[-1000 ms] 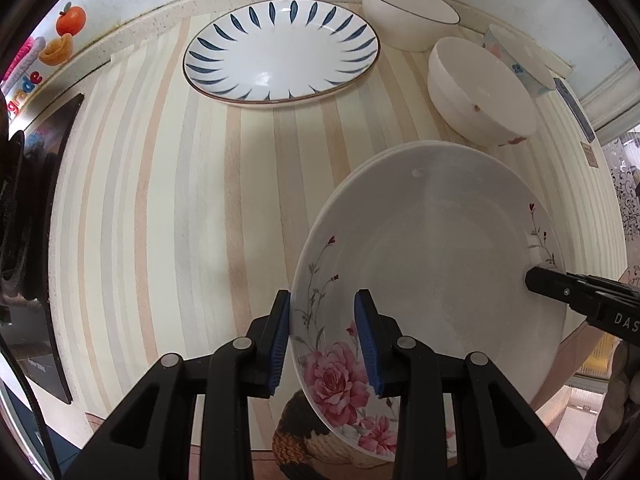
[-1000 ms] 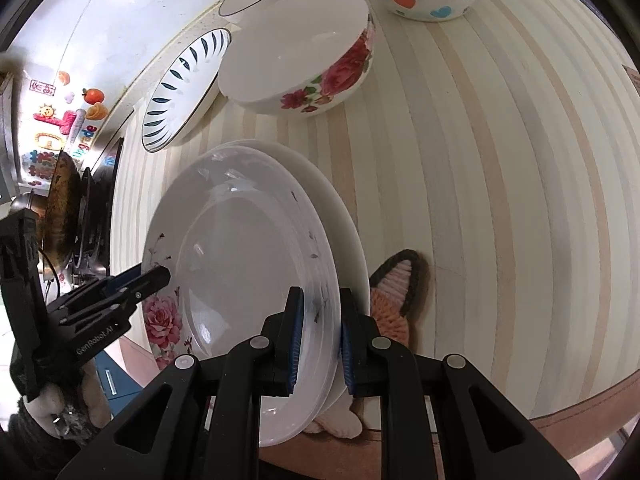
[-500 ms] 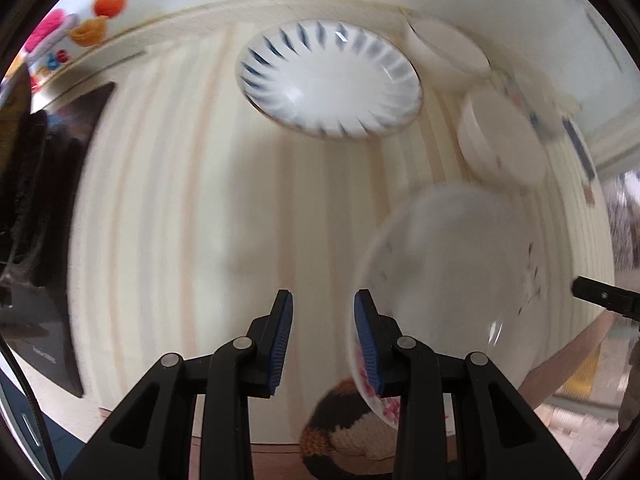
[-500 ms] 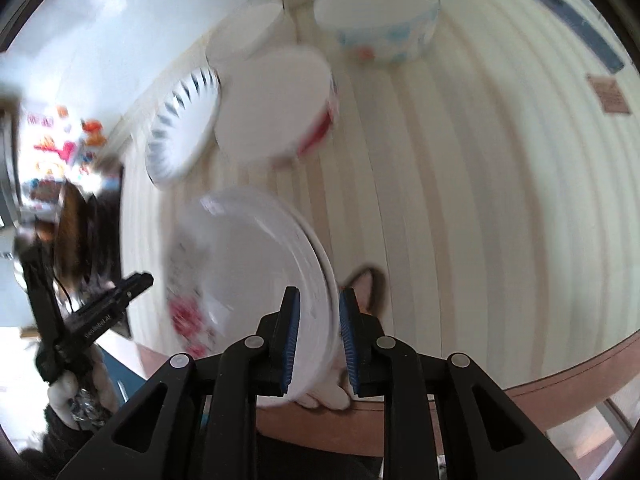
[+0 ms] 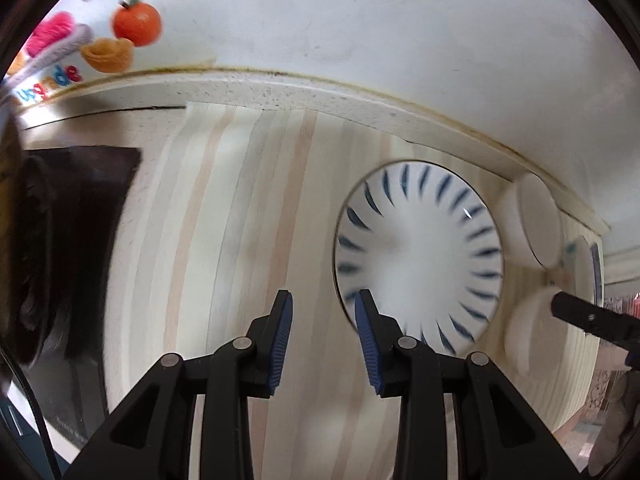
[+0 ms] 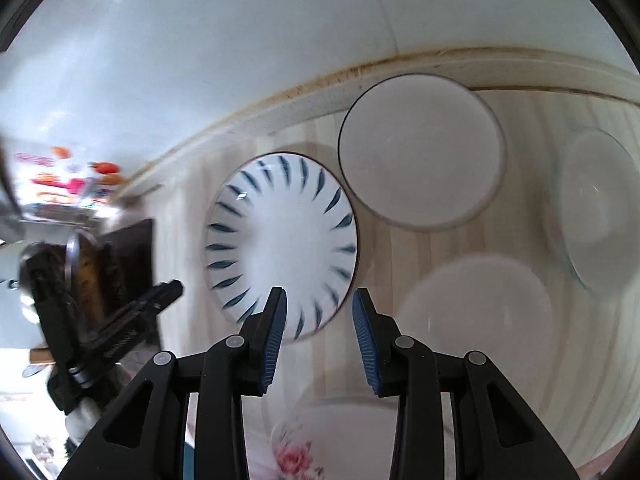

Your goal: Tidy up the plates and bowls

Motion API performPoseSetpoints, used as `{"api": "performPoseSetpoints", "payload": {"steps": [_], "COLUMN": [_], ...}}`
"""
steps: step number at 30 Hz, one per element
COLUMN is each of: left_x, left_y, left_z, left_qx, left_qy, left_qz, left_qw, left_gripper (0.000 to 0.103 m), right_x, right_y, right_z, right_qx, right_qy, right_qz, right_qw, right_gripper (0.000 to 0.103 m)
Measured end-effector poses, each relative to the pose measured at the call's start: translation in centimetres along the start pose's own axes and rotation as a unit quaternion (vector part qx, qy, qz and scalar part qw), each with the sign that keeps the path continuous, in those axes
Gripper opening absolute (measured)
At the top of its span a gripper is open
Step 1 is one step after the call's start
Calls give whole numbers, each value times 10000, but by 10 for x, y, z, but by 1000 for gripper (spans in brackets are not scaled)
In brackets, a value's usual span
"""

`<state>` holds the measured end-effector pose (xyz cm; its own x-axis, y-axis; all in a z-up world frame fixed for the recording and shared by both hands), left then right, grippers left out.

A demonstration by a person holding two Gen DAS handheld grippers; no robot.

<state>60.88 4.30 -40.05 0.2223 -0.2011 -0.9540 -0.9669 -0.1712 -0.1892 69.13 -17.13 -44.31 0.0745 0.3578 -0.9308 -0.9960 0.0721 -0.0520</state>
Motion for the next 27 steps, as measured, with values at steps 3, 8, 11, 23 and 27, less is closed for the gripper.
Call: {"api": "performPoseSetpoints", "payload": {"steps": [3,8,11,23,27], "left_x": [21,50,65,64,51], "left_y": [-13,-22,-23,-13,-7], "left_z": [4,-1,-6,-23,-24], "left_qx": [-75,67,233,594,627], "left_qy": [37,129,87,81,37], "left_qz": [193,481,626,376,263], "left_qw": [9998,9987,9977,9975,9977], "left_gripper": [30,30,30,24,24], "right_x": [24,49,60,63,54], "right_y": [-10,-17,-17,-11,-8], "right_z": [-9,-20,-21,-24,-20], "right_qx": [-11,17,-36,-260,-326], "right_qy": [262,483,543,716,688], "right_qz": [181,413,462,370,323], "right_qw": [9995,9980,9974,9964,9966], "right_gripper": [37,37,29,9,9]}}
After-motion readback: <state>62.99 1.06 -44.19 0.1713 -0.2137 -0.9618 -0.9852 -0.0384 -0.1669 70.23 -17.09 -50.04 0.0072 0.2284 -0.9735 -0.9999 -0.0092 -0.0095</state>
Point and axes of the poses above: each gripper's, at about its wrist camera, not at the fingertips, and x roughly the way its jaws point, z to its left, y to its underside, the point moved 8 cm from there along x, roughly the way its jaws point, and after that the axes turned 3 degrees about y, right-handed, at the moved point
